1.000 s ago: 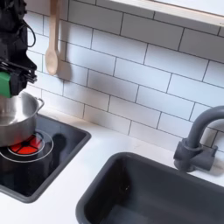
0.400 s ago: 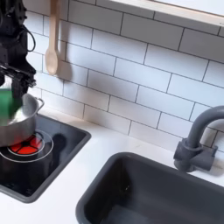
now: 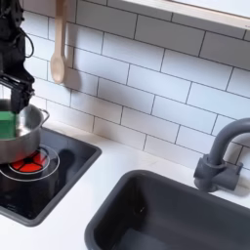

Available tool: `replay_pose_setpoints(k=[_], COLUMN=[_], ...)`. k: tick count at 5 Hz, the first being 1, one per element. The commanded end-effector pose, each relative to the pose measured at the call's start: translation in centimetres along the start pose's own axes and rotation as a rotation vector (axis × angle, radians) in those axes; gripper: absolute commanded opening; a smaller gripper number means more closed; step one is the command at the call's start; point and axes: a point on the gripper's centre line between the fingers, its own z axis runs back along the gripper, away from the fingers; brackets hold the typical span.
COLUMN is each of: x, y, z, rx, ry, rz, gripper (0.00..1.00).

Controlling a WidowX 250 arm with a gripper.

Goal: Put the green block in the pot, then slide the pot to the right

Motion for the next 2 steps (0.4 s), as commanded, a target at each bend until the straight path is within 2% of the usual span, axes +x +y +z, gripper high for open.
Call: replay_pose_setpoints(k=[1, 2], x=[-0.6, -0.93], y=[-0.52, -0.89], z=[-1.15, -1.74], rx=[-0.003, -0.009], ry=[0.043, 0.06], rz=[0.001, -0.006], gripper=[1.0, 1.0])
